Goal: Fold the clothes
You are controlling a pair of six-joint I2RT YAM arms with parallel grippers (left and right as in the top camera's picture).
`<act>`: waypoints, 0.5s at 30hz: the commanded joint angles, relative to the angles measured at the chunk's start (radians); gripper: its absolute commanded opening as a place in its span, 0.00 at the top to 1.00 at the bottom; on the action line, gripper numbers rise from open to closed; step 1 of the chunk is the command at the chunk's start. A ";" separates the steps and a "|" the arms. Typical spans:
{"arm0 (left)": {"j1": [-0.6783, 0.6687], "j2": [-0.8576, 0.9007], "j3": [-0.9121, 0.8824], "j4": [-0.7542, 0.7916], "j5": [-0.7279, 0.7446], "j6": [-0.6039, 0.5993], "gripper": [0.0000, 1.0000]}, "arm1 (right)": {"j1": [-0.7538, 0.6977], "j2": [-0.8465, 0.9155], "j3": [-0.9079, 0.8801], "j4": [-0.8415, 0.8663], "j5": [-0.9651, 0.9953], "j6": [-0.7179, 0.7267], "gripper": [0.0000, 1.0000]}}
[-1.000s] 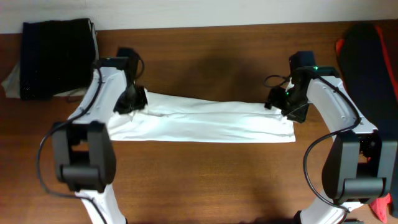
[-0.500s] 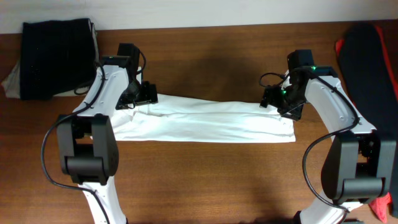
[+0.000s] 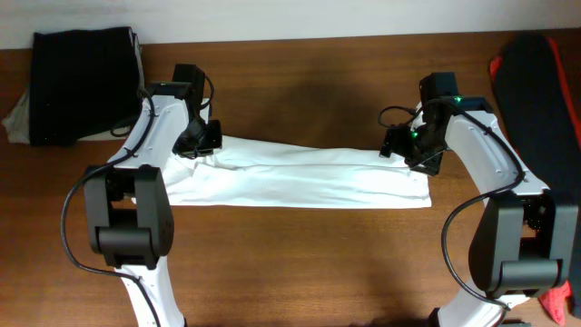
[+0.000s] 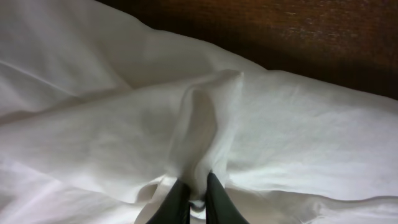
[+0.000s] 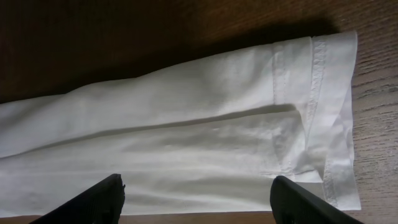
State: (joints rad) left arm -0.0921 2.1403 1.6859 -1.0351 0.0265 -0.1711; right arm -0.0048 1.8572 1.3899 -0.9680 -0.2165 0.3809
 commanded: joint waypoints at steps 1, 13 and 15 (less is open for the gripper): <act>0.003 0.009 0.001 -0.001 -0.022 0.009 0.99 | 0.006 -0.018 0.015 0.000 -0.008 -0.010 0.22; 0.050 -0.078 0.020 -0.211 -0.174 -0.177 0.99 | 0.006 -0.018 -0.014 0.013 -0.009 -0.009 0.27; 0.058 -0.078 0.016 -0.245 -0.185 -0.177 0.99 | 0.007 -0.018 -0.032 0.021 -0.009 -0.006 0.30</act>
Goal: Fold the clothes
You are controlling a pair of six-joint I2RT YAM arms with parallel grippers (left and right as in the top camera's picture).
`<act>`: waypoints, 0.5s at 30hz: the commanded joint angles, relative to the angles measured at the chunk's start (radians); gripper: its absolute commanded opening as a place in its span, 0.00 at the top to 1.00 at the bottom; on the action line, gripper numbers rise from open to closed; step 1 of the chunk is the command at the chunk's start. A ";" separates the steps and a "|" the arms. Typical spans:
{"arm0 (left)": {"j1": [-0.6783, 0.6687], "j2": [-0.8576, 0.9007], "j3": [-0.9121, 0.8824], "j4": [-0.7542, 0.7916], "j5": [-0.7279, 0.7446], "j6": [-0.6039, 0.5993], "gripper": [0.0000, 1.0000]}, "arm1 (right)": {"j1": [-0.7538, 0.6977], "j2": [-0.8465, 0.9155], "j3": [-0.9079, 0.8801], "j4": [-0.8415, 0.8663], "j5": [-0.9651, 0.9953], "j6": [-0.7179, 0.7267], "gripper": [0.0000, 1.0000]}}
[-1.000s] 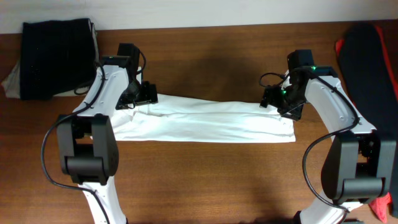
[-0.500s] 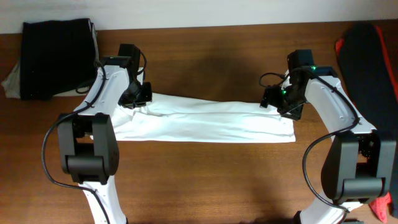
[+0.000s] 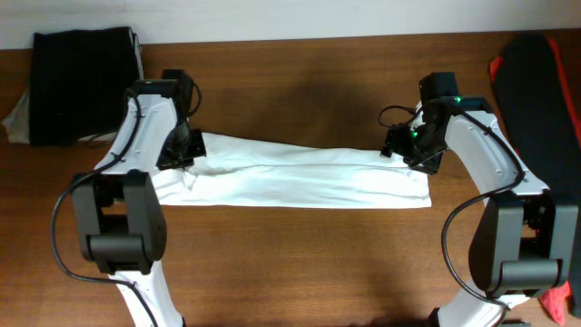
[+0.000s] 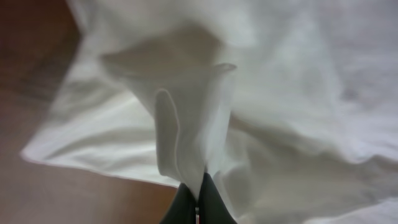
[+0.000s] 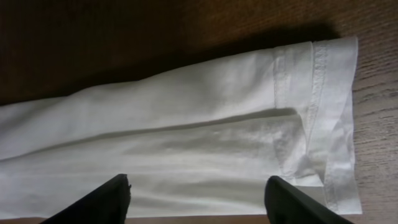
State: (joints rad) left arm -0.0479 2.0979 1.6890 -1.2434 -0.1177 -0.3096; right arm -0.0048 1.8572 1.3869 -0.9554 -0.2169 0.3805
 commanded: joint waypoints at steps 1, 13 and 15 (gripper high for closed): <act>0.017 -0.036 0.013 -0.055 -0.053 -0.039 0.99 | 0.010 -0.018 -0.039 0.014 -0.008 -0.006 0.31; 0.025 -0.036 -0.050 -0.198 -0.106 -0.043 0.99 | 0.045 -0.018 -0.102 0.095 -0.013 0.002 0.31; 0.025 -0.036 -0.090 -0.177 -0.119 -0.055 0.99 | 0.045 -0.018 -0.102 0.097 -0.013 0.002 0.31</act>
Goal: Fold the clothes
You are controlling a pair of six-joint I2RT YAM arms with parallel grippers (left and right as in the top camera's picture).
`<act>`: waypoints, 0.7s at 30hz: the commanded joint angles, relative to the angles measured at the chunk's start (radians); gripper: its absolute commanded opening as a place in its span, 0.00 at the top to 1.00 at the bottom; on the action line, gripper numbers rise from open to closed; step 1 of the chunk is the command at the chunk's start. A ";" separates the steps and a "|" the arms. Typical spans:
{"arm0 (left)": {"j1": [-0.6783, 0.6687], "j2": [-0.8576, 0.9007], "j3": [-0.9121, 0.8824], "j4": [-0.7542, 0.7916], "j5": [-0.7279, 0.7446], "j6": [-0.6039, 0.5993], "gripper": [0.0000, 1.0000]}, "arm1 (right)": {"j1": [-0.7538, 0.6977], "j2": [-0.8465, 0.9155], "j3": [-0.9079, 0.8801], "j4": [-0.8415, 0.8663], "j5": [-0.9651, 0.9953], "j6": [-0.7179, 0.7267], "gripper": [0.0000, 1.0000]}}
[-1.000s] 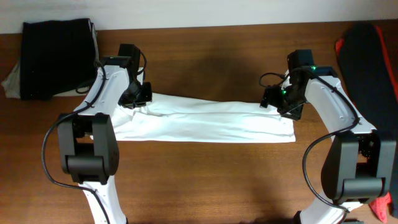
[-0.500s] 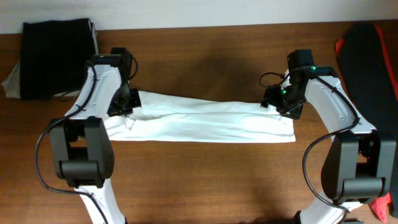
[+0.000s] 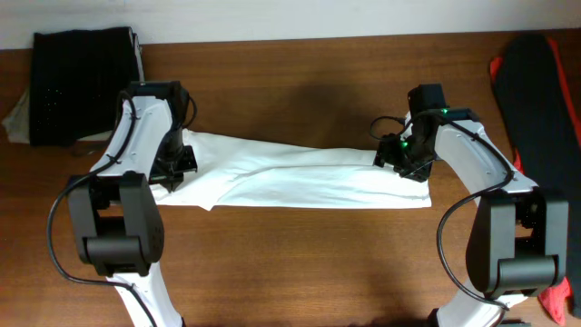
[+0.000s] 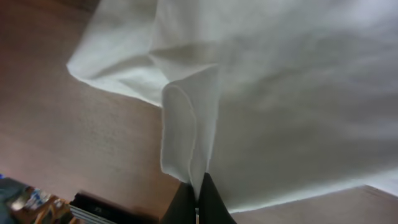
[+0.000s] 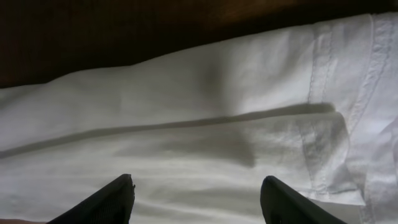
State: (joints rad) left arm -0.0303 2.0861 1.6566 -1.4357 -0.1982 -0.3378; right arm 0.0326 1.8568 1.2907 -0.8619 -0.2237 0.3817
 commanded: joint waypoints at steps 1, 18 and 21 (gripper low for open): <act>0.007 -0.024 -0.067 0.030 -0.038 -0.040 0.99 | 0.008 -0.018 -0.006 0.004 -0.006 0.001 0.31; 0.006 -0.024 -0.068 0.337 0.149 0.056 0.92 | 0.037 -0.018 -0.017 0.067 -0.016 0.000 0.49; -0.005 -0.024 -0.070 0.396 0.151 0.075 0.96 | 0.058 -0.017 -0.037 0.093 0.023 -0.010 0.71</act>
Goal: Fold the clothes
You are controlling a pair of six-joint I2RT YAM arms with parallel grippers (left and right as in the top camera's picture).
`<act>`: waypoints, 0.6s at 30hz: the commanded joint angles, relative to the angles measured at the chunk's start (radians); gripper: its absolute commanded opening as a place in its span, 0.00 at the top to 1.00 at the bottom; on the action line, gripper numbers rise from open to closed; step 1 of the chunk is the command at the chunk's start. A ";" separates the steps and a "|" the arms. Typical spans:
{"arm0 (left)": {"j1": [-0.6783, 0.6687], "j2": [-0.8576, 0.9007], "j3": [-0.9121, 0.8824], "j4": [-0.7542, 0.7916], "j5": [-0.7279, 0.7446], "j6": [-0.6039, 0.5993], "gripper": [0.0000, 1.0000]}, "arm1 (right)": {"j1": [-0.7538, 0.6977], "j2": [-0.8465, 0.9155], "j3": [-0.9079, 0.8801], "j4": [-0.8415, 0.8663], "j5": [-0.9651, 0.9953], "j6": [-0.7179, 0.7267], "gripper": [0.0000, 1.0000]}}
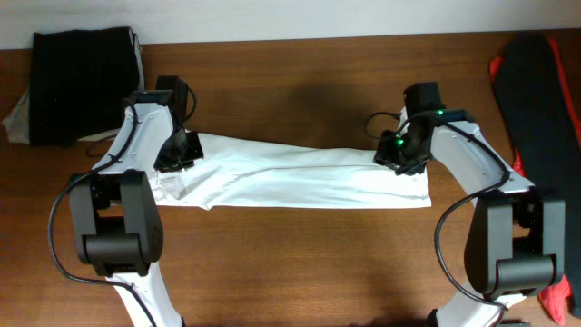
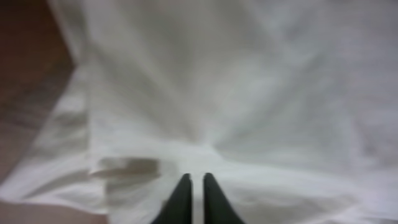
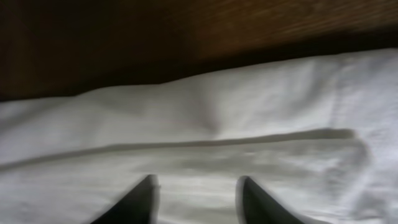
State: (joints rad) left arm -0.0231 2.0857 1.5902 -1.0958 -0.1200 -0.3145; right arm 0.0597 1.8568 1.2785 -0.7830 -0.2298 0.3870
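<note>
A white garment [image 1: 290,180] lies as a long flat strip across the middle of the wooden table [image 1: 300,263]. My left gripper [image 1: 175,151] is over its left end. In the left wrist view the fingertips [image 2: 181,186] stand a narrow gap apart above flat, blurred cloth [image 2: 261,87], with nothing rising between them, and a small flap [image 2: 124,165] lies to their left. My right gripper [image 1: 400,153] is low over the strip's right end. Its jaws are open over the cloth [image 3: 261,106], near a lengthwise crease [image 3: 249,139].
A folded black garment [image 1: 77,82] lies at the back left corner, with a bit of pale cloth [image 1: 13,118] under its left side. A dark item with red trim [image 1: 540,100] runs along the right edge.
My left gripper no longer pinches the upright fold; its fingers stand slightly apart and it sits a little farther back. The right jaws are closer together and nearer the cloth.
My left gripper was shut on a fold near the garment's upper left. It then held that fold farther left, then nearer the front-left corner. Now it has let go. The right gripper stayed open over the right end, edging left and lower, its jaws now narrower.
</note>
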 commanded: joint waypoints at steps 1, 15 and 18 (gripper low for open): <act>-0.014 -0.024 -0.004 0.064 0.072 0.055 0.98 | 0.034 -0.016 -0.031 0.016 0.044 -0.016 0.76; 0.027 -0.019 -0.213 0.203 0.060 0.054 0.99 | -0.014 0.124 -0.035 -0.030 0.111 -0.012 0.96; 0.074 -0.019 -0.225 0.203 0.060 0.054 0.99 | -0.055 0.127 -0.037 -0.042 0.111 -0.012 0.96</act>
State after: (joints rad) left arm -0.0151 2.0602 1.4090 -0.8921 -0.0330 -0.2756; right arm 0.0574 1.9591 1.2533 -0.8108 -0.1593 0.3702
